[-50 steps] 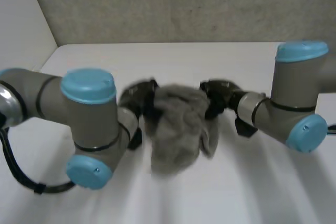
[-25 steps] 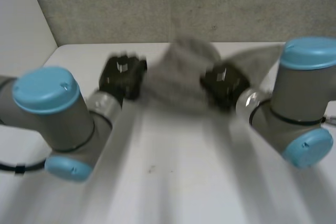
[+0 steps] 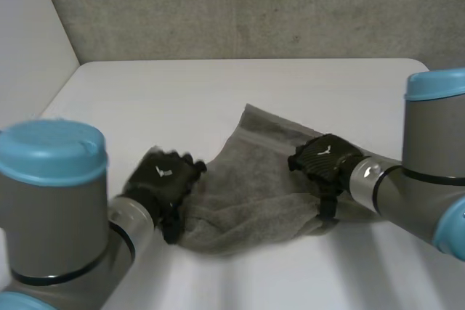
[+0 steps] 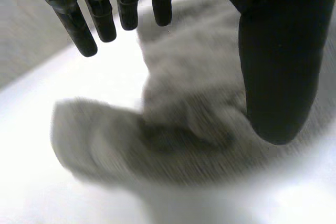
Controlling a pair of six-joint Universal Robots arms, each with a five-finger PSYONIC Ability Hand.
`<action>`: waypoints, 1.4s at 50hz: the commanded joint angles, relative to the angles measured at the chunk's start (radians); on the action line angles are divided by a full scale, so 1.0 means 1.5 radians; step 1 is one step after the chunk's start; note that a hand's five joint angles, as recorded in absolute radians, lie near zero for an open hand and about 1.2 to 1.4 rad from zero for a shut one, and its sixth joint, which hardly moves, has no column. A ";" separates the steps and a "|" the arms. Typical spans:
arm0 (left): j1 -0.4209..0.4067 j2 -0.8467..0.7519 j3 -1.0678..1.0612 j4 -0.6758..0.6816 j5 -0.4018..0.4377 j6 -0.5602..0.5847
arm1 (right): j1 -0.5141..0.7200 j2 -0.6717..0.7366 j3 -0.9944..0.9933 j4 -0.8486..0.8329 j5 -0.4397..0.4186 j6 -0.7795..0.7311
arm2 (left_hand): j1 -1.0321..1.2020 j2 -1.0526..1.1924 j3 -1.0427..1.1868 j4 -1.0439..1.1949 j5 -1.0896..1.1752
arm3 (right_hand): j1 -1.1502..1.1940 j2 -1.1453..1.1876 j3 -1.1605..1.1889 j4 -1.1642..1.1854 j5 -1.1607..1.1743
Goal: Fold the towel.
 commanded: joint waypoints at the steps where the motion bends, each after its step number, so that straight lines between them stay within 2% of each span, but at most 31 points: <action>1: 0.023 0.021 0.069 0.036 0.004 0.003 | -0.047 -0.058 0.071 -0.044 -0.019 0.030 | 0.005 0.013 0.011 0.012 0.011 | 0.000 -0.027 -0.004 -0.009 -0.008; 5: 0.038 -0.005 0.092 0.054 0.018 0.005 | -0.081 -0.081 0.120 -0.062 -0.051 0.030 | 0.022 0.030 0.029 0.030 0.029 | 0.000 -0.027 -0.004 -0.009 -0.008; 8: 0.049 -0.057 0.113 0.058 0.051 0.004 | -0.089 -0.083 0.132 -0.066 -0.058 0.030 | 0.042 0.050 0.048 0.049 0.048 | 0.000 -0.027 -0.004 -0.009 -0.008; 10: 0.057 -0.098 0.129 0.054 0.076 0.006 | -0.105 -0.091 0.152 -0.074 -0.065 0.030 | 0.106 0.114 0.112 0.114 0.113 | 0.000 -0.027 -0.004 -0.009 -0.008; 13: 0.061 -0.115 0.131 0.054 0.082 0.008 | -0.119 -0.094 0.167 -0.085 -0.066 0.029 | 0.126 0.134 0.132 0.134 0.133 | 0.000 -0.027 -0.004 -0.009 -0.008; 18: 0.087 -0.161 0.131 0.040 0.085 0.011 | -0.139 -0.094 0.183 -0.104 -0.066 0.029 | 0.275 0.282 0.281 0.282 0.281 | 0.000 -0.027 -0.004 -0.009 -0.008; 20: 0.089 -0.167 0.131 0.035 0.085 0.011 | -0.144 -0.094 0.187 -0.110 -0.067 0.029 | 0.285 0.292 0.291 0.292 0.291 | 0.000 -0.027 -0.004 -0.009 -0.008; 29: 0.104 -0.178 0.118 0.020 0.085 0.011 | -0.147 -0.093 0.205 -0.125 -0.067 0.023 | 0.263 0.271 0.269 0.271 0.270 | 0.000 -0.027 -0.004 -0.009 -0.008; 31: 0.106 -0.177 0.108 0.024 0.080 0.011 | -0.148 -0.093 0.207 -0.126 -0.068 0.023 | 0.185 0.193 0.191 0.193 0.192 | 0.000 -0.027 -0.004 -0.009 -0.008; 35: 0.120 -0.176 0.106 0.029 0.077 0.012 | -0.148 -0.091 0.211 -0.126 -0.072 0.023 | 0.167 0.175 0.173 0.175 0.174 | 0.000 -0.027 -0.004 -0.009 -0.008; 37: 0.145 -0.177 0.107 0.032 0.077 0.012 | -0.148 -0.090 0.214 -0.127 -0.077 0.023 | 0.122 0.130 0.129 0.130 0.129 | 0.000 -0.027 -0.004 -0.009 -0.008; 43: 0.156 -0.182 0.107 0.043 0.077 0.020 | -0.144 -0.090 0.217 -0.131 -0.079 0.022 | 0.128 0.136 0.134 0.136 0.135 | 0.000 -0.027 -0.004 -0.009 -0.008; 51: 0.167 -0.213 0.107 0.055 0.075 0.069 | -0.141 -0.086 0.220 -0.132 -0.079 0.022 | 0.148 0.156 0.154 0.155 0.154 | 0.000 -0.027 -0.004 -0.009 -0.008; 56: 0.170 -0.223 0.108 0.054 0.075 0.083 | -0.141 -0.084 0.222 -0.135 -0.079 0.022 | 0.234 0.242 0.240 0.241 0.240 | 0.000 -0.027 -0.004 -0.009 -0.008; 58: 0.170 -0.228 0.108 0.054 0.075 0.083 | -0.141 -0.083 0.222 -0.136 -0.079 0.022 | 0.357 0.364 0.363 0.364 0.363 | 0.000 -0.027 -0.004 -0.009 -0.008; 61: 0.170 -0.228 0.108 0.054 0.075 0.083 | -0.141 -0.083 0.221 -0.136 -0.079 0.021 | 0.408 0.416 0.414 0.415 0.414 | 0.000 -0.027 -0.004 -0.009 -0.008; 62: 0.170 -0.225 0.108 0.054 0.075 0.083 | -0.141 -0.083 0.221 -0.136 -0.079 0.021 | 0.518 0.526 0.525 0.526 0.525 | 0.000 -0.027 -0.004 -0.009 -0.008; 63: 0.170 -0.225 0.108 0.054 0.075 0.083 | -0.141 -0.083 0.221 -0.136 -0.079 0.021 | 0.520 0.527 0.526 0.527 0.526 | 0.000 -0.027 -0.004 -0.009 -0.008; 65: 0.168 -0.219 0.109 0.055 0.075 0.083 | -0.141 -0.083 0.219 -0.136 -0.079 0.020 | 0.685 0.693 0.691 0.693 0.692 | 0.000 -0.027 -0.004 -0.009 -0.008; 66: 0.168 -0.219 0.109 0.055 0.075 0.083 | -0.140 -0.083 0.216 -0.136 -0.079 0.020 | 0.686 0.694 0.692 0.693 0.692 | 0.002 -0.025 -0.002 -0.007 -0.006; 67: 0.167 -0.216 0.111 0.056 0.076 0.083 | -0.140 -0.082 0.213 -0.136 -0.080 0.018 | 0.775 0.783 0.781 0.782 0.781 | 0.013 -0.013 0.010 0.005 0.005; 69: 0.166 -0.209 0.113 0.056 0.076 0.083 | -0.140 -0.081 0.210 -0.135 -0.081 0.016 | 0.776 0.784 0.782 0.783 0.782 | 0.044 0.018 0.041 0.036 0.036; 70: 0.167 -0.202 0.116 0.059 0.076 0.083 | -0.140 -0.075 0.205 -0.135 -0.082 0.009 | 0.776 0.784 0.782 0.783 0.782 | 0.126 0.100 0.123 0.117 0.118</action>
